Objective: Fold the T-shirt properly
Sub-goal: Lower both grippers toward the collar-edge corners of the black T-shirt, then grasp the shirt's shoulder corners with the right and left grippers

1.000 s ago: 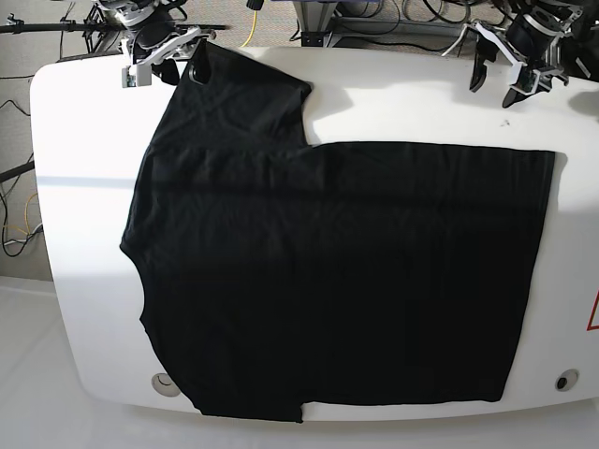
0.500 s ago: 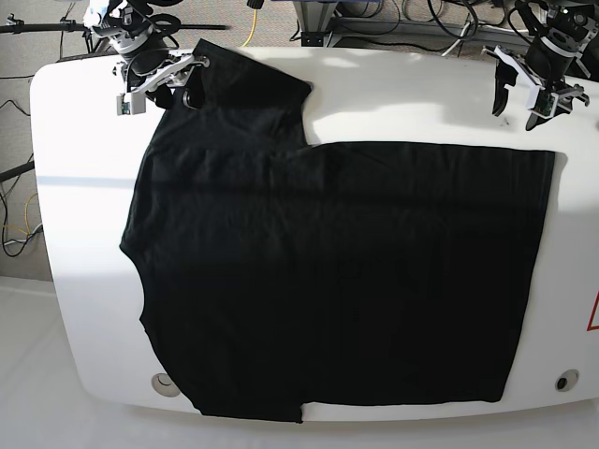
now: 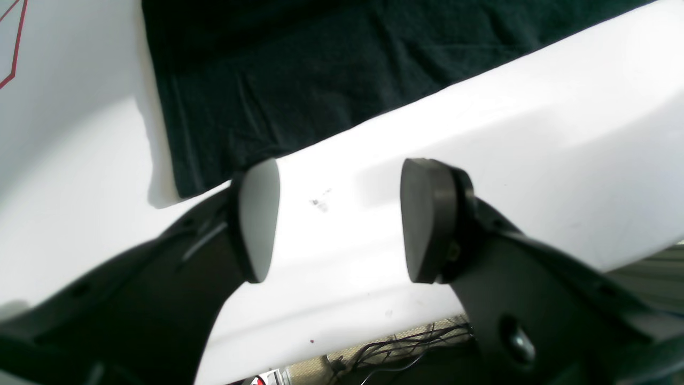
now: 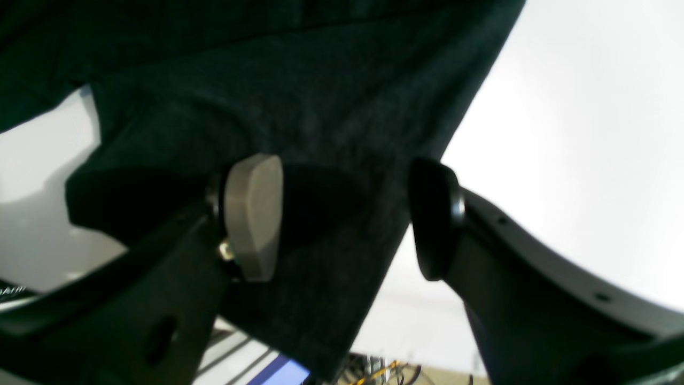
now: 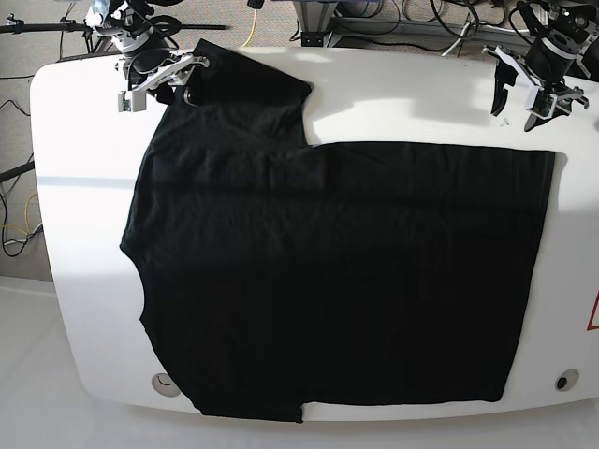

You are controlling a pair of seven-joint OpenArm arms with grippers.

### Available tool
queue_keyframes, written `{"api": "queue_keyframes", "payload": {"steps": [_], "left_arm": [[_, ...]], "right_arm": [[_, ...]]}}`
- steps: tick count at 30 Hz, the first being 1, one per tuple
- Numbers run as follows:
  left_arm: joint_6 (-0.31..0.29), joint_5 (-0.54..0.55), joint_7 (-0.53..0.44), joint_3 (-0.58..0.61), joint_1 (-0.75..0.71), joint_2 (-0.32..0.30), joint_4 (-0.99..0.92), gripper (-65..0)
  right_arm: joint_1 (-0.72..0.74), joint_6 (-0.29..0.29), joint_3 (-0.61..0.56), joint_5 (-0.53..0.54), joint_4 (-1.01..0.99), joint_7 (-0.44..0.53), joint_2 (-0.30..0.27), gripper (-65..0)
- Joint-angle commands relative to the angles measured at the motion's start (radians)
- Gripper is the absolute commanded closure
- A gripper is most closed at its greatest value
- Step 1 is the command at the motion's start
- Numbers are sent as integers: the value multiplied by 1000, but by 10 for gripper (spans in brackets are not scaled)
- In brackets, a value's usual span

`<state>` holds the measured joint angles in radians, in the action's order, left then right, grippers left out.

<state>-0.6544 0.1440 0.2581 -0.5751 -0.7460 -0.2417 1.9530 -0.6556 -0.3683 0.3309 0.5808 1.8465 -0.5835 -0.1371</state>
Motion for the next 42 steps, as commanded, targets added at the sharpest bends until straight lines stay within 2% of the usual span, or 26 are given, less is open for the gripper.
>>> {"api": "queue_keyframes", "payload": {"steps": [1,14,24,42], "left_arm": [[7,16,-28,-7,-11,-10,11,-333],[-6,30,-32,-12,-7,-17,7,-331],[-9,30,-19,-15,0,-13,5,-335],[-7,24,-12,-11,-2,-9,15,-336]], "right_arm": [[-10,-12,-7,10,5,19,7,-357],[22,-6,-28,3,-42,-2,25,-340],[65,-7,-8,46,-69,-65,32,-344],[85,-18,-5,42,-80,-69,34,-369]]}}
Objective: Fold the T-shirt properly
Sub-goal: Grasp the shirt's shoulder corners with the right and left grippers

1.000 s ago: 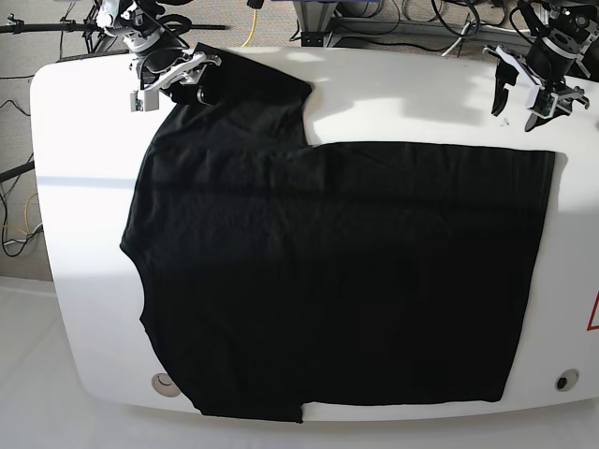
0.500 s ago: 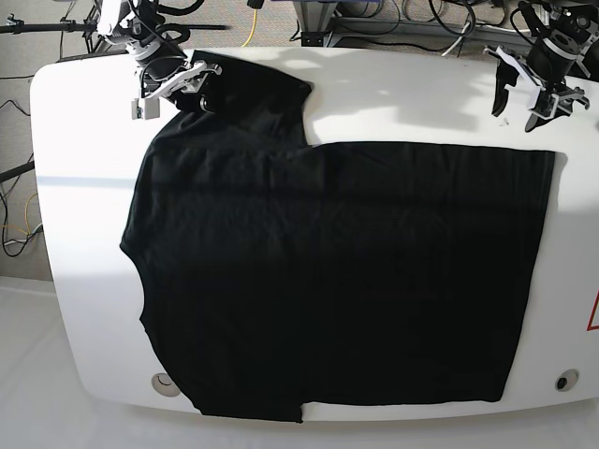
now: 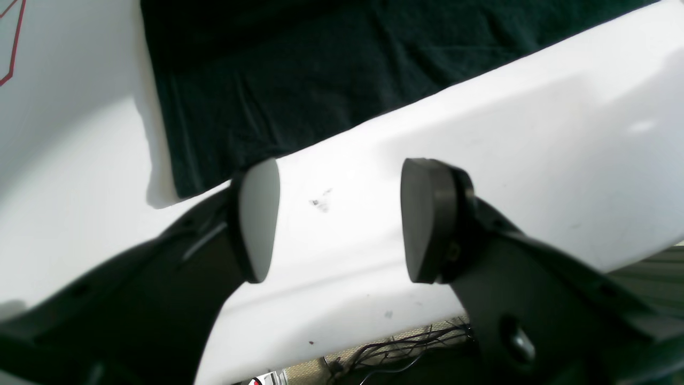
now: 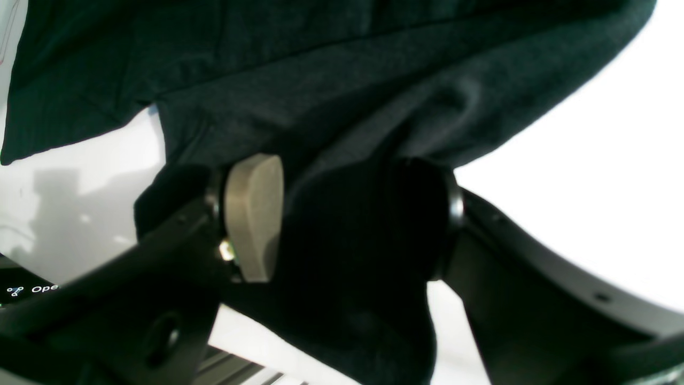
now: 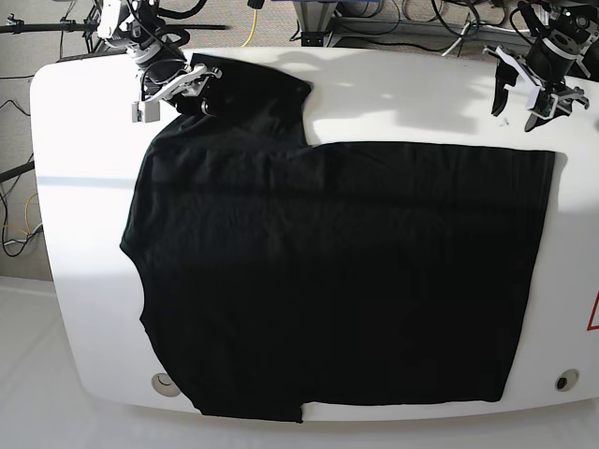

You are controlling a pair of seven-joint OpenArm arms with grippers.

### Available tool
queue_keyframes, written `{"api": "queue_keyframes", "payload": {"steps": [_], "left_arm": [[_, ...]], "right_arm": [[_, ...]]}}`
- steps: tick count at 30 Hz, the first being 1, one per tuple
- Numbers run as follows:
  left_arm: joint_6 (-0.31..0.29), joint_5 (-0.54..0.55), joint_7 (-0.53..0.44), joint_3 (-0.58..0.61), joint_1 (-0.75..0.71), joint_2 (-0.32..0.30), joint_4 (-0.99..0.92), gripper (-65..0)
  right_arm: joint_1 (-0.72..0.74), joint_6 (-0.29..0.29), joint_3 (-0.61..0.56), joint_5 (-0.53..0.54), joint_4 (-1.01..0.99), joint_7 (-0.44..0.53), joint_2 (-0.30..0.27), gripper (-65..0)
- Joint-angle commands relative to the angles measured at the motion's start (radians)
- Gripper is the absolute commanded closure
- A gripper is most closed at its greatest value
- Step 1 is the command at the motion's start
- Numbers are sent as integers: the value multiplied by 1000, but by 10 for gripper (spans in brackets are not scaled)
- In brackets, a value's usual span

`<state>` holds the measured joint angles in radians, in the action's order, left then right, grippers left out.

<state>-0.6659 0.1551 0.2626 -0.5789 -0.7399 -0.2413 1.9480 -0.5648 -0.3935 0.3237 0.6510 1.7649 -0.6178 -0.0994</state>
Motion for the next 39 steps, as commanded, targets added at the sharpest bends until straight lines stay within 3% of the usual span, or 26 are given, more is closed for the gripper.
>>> {"api": "queue_keyframes", "payload": {"steps": [1,4,12,16,26,39], "left_arm": [[4,13,-15,-7,-7,-9,19,-336],[4,15,-13,-6,-4,-10,19,-335],[12,14,-10,-9,46,-21,11,-330],[17,14,-2,-10,77,-16,-10,-335],[12,39,37,-46,167,-31,-131,-337],[2,68,64,-108,252,-71,-261,-345]], "right_arm": [[-5,7,2,-29,1,-35,-3,-368],[-6,8,1,-30,3,-40,-2,-361],[-13,17,0,-23,2,-62,3,-117],[2,15,3,-25,-18,-55,3,-49],[10,16,6,-29,-19,-50,1,-59],[30,12,5,-24,-24,-71,-1,-22]]}}
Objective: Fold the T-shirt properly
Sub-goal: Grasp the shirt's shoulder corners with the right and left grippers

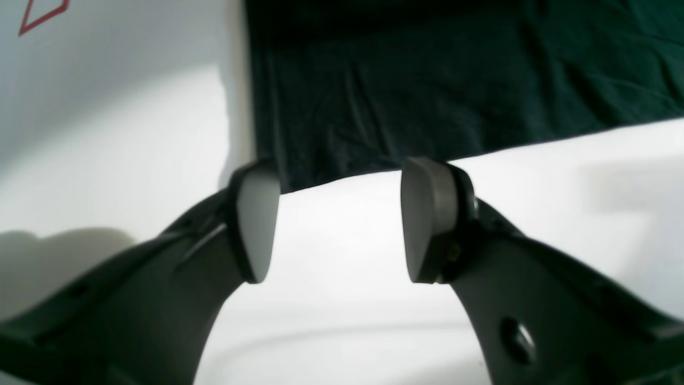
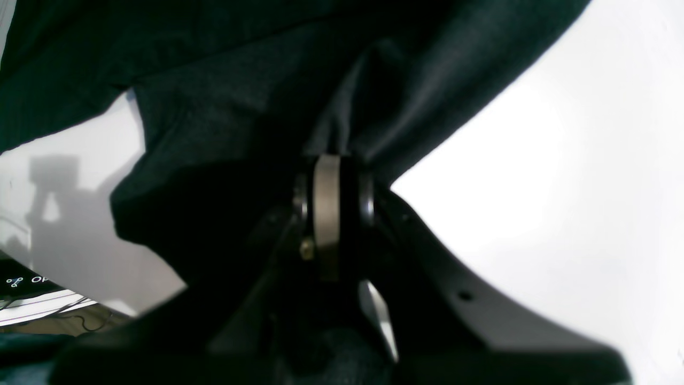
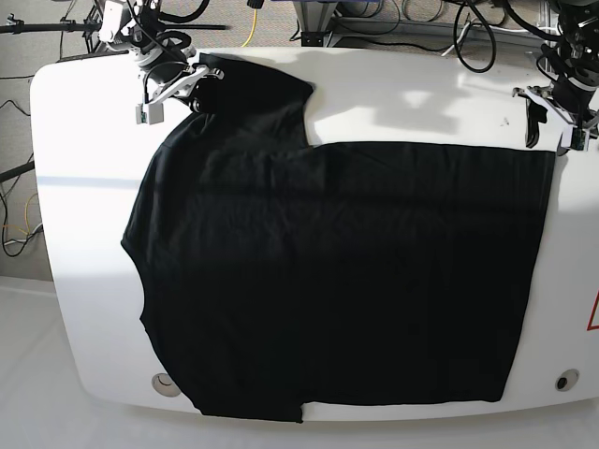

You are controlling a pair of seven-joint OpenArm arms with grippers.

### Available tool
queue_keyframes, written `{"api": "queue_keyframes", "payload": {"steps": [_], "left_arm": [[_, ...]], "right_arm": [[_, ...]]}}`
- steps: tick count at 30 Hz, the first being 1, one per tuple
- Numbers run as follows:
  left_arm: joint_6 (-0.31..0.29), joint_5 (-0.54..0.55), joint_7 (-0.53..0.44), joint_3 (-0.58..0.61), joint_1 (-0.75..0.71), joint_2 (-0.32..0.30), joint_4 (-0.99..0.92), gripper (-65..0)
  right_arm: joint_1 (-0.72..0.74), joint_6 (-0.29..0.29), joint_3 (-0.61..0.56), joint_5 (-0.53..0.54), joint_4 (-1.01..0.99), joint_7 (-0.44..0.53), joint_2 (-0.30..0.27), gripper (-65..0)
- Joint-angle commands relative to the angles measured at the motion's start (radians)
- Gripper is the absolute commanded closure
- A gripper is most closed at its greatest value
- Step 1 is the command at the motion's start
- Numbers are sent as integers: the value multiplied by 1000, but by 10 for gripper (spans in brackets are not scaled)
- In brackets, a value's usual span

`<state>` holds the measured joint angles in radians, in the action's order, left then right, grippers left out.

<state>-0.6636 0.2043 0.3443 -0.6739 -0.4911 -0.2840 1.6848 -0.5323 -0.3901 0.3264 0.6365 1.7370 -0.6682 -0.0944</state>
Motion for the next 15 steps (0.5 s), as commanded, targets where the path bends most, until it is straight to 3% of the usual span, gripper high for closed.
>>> {"api": "queue_keyframes", "payload": {"steps": [1,15], "left_arm": [[0,21,-17,-16,6,-32,-3,-345],[-22,66,-5,0,41,-92,-41,-346]], "right_arm": [[-2,9,2,-9,3,-21,-5,-20],[4,7,-6,-5,14,-43,-6,-7]]}}
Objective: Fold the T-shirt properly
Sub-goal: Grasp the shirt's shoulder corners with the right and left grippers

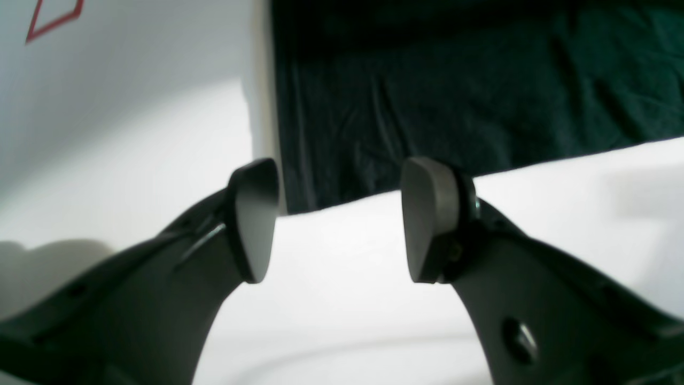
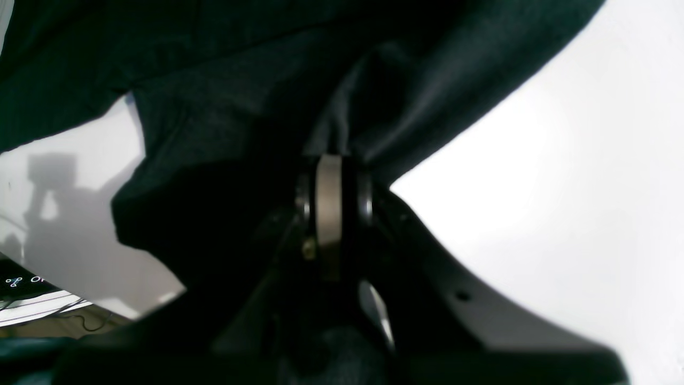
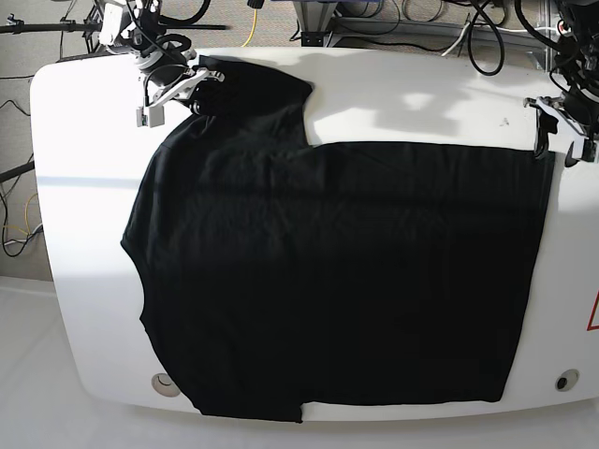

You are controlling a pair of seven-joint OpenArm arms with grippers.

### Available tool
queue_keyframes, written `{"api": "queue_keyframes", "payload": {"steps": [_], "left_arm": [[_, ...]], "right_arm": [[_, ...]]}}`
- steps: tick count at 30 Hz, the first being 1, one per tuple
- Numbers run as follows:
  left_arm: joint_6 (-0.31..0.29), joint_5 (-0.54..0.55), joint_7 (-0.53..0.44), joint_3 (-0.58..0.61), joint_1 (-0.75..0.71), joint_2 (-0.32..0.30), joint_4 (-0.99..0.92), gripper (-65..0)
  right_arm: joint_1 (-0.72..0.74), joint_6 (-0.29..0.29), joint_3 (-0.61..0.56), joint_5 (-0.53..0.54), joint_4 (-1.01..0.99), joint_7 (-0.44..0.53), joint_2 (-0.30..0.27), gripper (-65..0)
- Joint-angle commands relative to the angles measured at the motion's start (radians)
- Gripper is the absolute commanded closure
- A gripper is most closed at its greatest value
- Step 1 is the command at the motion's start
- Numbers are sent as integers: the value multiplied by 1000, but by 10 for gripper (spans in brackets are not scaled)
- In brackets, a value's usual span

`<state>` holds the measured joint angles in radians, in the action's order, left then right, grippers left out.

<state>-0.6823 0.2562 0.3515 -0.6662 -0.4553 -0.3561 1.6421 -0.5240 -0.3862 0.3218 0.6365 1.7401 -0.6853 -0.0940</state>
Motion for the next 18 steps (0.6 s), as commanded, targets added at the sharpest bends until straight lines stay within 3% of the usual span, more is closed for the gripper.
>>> {"api": "queue_keyframes", "payload": {"steps": [1,18], "left_arm": [[-6,17,-11,-11,11,-19,-4,-346],[-11,12,15,-40,148,-21,-182,-340]], "right_arm": [[-4,3,-2,-4,10,-26,-7,-7],[-1,0,-5,-5,-1,-10,-6,-16]]}}
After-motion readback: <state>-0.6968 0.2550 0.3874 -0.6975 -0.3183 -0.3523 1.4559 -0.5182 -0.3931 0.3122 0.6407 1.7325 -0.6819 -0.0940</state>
